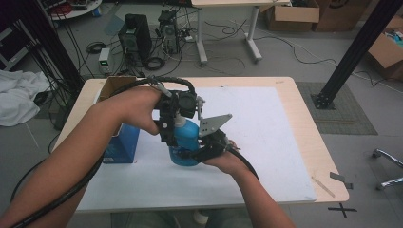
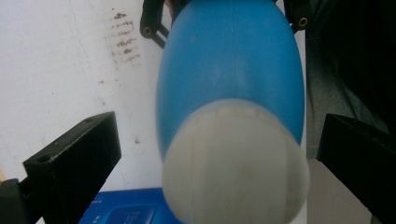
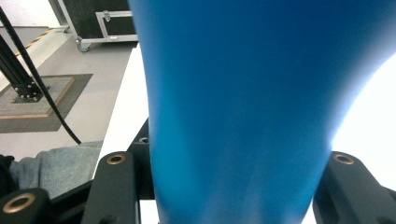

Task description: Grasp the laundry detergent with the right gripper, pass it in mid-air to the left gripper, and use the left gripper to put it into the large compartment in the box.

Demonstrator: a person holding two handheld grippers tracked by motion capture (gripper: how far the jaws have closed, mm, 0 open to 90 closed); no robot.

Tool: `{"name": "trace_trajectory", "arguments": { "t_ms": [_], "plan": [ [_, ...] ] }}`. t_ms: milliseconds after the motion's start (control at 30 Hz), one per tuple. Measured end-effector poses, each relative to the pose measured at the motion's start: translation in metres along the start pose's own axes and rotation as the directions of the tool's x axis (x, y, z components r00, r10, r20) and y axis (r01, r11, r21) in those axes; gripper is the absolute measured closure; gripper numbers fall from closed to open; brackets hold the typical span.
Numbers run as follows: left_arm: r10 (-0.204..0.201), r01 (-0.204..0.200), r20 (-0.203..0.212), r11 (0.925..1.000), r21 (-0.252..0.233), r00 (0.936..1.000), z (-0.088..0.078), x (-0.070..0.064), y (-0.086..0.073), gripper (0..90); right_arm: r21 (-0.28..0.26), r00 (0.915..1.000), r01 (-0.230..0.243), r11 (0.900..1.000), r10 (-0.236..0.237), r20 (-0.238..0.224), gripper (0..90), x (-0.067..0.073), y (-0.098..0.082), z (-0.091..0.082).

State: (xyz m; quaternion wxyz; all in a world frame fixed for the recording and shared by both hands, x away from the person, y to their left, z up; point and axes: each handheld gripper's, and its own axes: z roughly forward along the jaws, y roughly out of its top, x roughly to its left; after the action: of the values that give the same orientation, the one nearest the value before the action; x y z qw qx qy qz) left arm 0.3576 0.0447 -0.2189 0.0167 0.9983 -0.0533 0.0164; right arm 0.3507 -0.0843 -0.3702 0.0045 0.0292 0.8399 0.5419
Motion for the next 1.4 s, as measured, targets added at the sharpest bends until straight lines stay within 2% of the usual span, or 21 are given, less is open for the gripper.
{"name": "trace_trajectory", "arguments": {
  "t_ms": [300,433,600,733,1167,1400],
  "plan": [
    [0.0,0.0,-0.004,1.0,0.002,1.0,0.006,-0.003,0.006,0.4,-0.006,1.0,0.009,1.0,-0.009,-0.001,45.1,0.002,0.003,0.001],
    [0.016,-0.016,-0.003,0.9998,0.014,0.9999,0.008,-0.003,0.009,3.0,-0.006,0.9999,0.01,1.0,-0.01,-0.005,45.0,0.002,0.003,0.002],
    [0.017,-0.017,-0.007,0.9997,0.017,0.9998,0.008,-0.004,0.011,4.2,-0.008,1.0,0.009,1.0,-0.009,-0.004,45.0,0.002,0.004,0.001],
    [0.024,-0.023,-0.026,0.9989,0.042,0.9994,0.01,-0.004,0.013,8.7,-0.012,0.9999,0.017,1.0,-0.017,0.0,45.1,0.002,0.004,0.001],
    [0.027,-0.026,-0.028,0.9987,0.044,0.9992,0.01,-0.006,0.016,16.1,-0.018,0.9999,0.015,1.0,-0.015,-0.003,45.1,0.003,0.003,0.002],
    [0.026,-0.024,-0.027,0.9977,0.064,0.9993,0.013,-0.006,0.015,20.4,-0.012,0.9998,0.017,1.0,-0.017,0.0,45.1,0.002,0.003,0.003]
  ]
}}
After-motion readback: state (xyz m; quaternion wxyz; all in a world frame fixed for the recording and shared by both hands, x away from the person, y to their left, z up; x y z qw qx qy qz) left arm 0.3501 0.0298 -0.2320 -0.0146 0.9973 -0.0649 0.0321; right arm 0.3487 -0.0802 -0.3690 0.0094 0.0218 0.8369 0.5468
